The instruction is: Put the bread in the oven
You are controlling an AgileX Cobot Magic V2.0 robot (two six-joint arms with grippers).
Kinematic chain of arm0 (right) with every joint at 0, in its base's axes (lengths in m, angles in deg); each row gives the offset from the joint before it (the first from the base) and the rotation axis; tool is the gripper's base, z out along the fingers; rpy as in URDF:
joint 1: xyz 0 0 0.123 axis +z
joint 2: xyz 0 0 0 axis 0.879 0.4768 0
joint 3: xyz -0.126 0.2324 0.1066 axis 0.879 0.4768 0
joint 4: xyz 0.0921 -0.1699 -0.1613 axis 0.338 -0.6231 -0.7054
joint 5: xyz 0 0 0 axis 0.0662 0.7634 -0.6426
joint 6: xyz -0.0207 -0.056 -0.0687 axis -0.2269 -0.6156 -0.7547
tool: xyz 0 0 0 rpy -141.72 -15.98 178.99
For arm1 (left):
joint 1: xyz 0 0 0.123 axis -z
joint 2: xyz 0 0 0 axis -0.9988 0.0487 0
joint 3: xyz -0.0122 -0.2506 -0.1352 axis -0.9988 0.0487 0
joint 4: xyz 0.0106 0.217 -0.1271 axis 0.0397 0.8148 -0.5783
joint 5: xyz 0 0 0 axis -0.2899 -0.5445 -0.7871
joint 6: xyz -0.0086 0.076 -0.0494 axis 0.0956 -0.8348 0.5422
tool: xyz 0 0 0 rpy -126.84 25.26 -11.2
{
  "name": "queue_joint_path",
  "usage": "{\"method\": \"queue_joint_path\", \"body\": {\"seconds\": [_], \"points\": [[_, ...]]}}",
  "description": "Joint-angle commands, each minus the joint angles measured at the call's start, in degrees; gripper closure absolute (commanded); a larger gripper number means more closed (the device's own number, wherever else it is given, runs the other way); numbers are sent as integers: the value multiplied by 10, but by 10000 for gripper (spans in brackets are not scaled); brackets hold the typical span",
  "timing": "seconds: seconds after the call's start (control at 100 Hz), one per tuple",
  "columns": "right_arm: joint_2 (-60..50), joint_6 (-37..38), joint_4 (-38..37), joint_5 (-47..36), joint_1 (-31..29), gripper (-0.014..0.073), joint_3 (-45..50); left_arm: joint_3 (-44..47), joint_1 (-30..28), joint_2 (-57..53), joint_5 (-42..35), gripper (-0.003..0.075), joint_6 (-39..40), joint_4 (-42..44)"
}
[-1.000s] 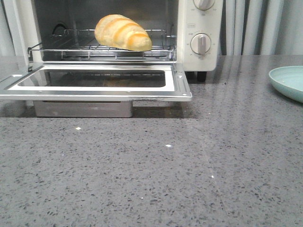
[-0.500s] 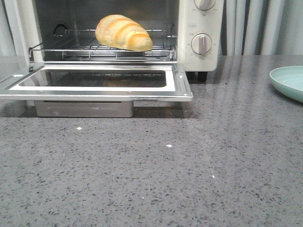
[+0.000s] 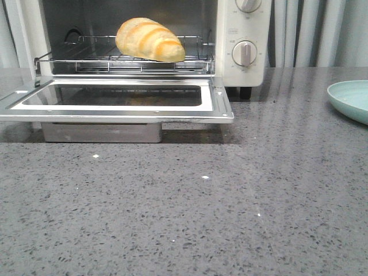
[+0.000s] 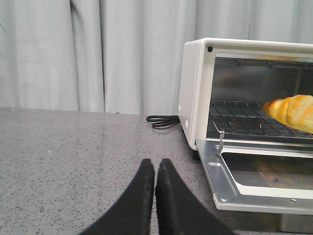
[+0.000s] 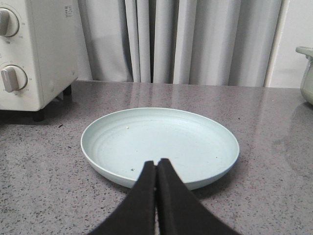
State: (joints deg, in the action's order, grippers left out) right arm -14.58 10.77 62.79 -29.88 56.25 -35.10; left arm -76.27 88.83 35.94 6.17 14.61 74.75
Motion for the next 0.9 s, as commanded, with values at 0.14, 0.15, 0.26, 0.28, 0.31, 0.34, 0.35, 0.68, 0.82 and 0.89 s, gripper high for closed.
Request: {"method": "queue_joint_path", "body": {"seconds": [0.14, 0.15, 0.26, 0.28, 0.31, 0.34, 0.35, 0.68, 0.82, 0.89], "points": [[-12, 0, -8, -51, 1, 662, 14, 11, -1, -16, -33, 741, -10, -5], [-12, 0, -8, -51, 1, 662, 14, 11, -1, -16, -33, 741, -12, -6], [-12, 0, -8, -51, 1, 662, 14, 11, -1, -16, -33, 741, -31, -11], [-12, 0, -8, -51, 1, 662, 14, 11, -1, -16, -33, 741, -31, -11], [-12, 0, -8, -51, 1, 662, 14, 11, -1, -16, -33, 741, -31, -13], [-12, 0, -8, -51, 1, 662, 14, 11, -1, -16, -33, 741, -31, -14], [-12, 0, -8, -51, 1, 662, 14, 11, -1, -16, -33, 741, -31, -14], [-12, 0, -8, -51, 1, 662, 14, 11, -1, -16, -29, 741, -31, -20], [-12, 0, -8, -51, 1, 662, 14, 11, -1, -16, -28, 741, -31, -37], [-12, 0, -8, -51, 1, 662, 14, 11, -1, -16, -28, 741, -31, -45]]}}
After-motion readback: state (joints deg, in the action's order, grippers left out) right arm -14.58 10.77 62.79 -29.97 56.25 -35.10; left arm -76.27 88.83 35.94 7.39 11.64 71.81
